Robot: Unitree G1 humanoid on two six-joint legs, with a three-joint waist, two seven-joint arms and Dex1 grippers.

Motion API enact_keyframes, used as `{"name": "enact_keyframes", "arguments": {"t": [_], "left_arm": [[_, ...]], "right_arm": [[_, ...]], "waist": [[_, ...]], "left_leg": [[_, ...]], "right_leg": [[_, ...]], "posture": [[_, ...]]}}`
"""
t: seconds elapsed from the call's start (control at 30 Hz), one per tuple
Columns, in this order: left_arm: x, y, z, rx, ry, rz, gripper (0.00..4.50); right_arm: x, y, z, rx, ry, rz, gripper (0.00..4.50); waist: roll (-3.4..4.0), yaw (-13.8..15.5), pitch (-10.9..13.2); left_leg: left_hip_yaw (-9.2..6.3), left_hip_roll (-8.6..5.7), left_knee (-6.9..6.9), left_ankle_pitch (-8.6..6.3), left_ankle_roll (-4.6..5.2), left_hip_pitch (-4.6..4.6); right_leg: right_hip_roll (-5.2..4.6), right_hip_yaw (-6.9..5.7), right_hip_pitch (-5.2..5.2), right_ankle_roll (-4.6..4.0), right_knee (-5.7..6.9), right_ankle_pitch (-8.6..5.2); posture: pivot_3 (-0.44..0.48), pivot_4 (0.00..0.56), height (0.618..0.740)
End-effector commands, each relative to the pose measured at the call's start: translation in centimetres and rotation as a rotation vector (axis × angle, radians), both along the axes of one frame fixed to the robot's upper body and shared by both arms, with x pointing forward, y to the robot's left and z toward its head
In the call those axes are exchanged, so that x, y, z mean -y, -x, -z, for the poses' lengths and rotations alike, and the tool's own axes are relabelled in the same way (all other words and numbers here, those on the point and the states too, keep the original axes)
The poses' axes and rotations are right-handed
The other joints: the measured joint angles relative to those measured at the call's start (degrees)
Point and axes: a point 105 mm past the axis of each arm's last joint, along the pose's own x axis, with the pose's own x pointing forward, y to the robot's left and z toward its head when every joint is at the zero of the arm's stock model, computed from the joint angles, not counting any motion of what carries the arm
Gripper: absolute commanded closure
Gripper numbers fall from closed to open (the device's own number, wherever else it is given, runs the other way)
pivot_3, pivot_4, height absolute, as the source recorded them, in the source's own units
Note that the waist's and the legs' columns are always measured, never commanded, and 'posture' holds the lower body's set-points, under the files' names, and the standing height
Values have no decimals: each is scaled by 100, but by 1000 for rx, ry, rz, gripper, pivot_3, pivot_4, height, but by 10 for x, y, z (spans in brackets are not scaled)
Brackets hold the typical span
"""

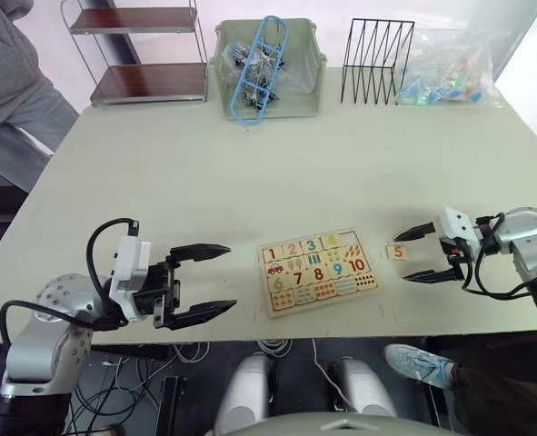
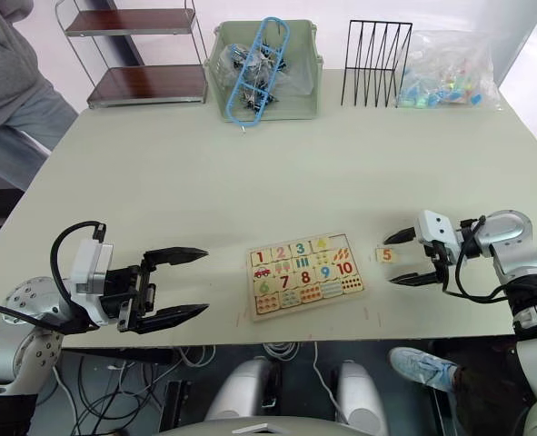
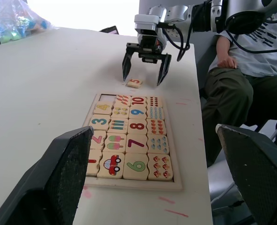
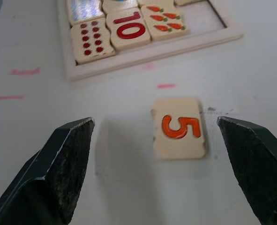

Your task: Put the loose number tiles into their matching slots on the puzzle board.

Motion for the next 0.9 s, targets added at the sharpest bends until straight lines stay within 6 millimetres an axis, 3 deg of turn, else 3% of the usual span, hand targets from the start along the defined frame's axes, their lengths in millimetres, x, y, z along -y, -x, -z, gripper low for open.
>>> {"name": "enact_keyframes", "arguments": {"t": [0.03, 0.07, 0.17, 0.33, 0.37, 0.53, 0.77, 0.9], "left_arm": [[0, 1, -5, 28, -2, 8, 0], [0, 1, -5, 29, -2, 8, 0], [0, 1, -5, 29, -2, 7, 0], [0, 1, -5, 33, -1, 3, 0], [0, 1, -5, 33, 0, 3, 0], [1, 1, -5, 34, 1, 3, 0], [1, 1, -5, 35, 1, 4, 0], [-1, 2, -4, 33, 0, 0, 0]], "right_arm": [[2, -5, -8, 35, -17, 29, 109], [2, -6, -8, 34, -17, 30, 109], [2, -5, -5, 23, -7, 34, 778], [5, -6, -1, 3, 20, 62, 3362], [6, -6, 0, -3, 21, 67, 3640], [7, -6, 0, -2, 24, 75, 3628], [1, -7, -15, 24, -11, 56, 3628], [-7, -9, -35, 43, -29, 36, 3628]], "waist": [[0, 0, 0], [0, 0, 0], [0, 1, 0], [0, 1, 0], [0, 1, 0], [0, 4, 0], [0, 1, 0], [0, -4, 0]], "left_leg": [[0, 0, 0, 0, 0, 0], [0, 0, 0, 0, 0, 0], [0, 0, 0, 0, 0, 0], [0, 0, 0, 0, 0, 0], [0, 0, 0, 0, 0, 1], [0, -1, 1, 0, 0, 1], [0, 0, 1, 0, 0, 1], [0, 0, 1, 0, 0, 0]], "right_leg": [[0, 0, 0, 0, 0, 0], [0, 0, 0, 0, 0, 0], [0, -1, 0, 0, 0, 0], [0, -1, 0, 0, 0, 0], [1, -1, 0, 0, 0, 0], [0, 0, 1, 0, 0, 0], [1, 0, 0, 0, 1, 0], [1, 0, 0, 0, 1, 0]], "posture": [[0, 150, 740], [0, 150, 740], [0, 150, 740], [0, 150, 740], [0, 150, 740], [0, 150, 740], [0, 150, 740], [0, 150, 740]]}}
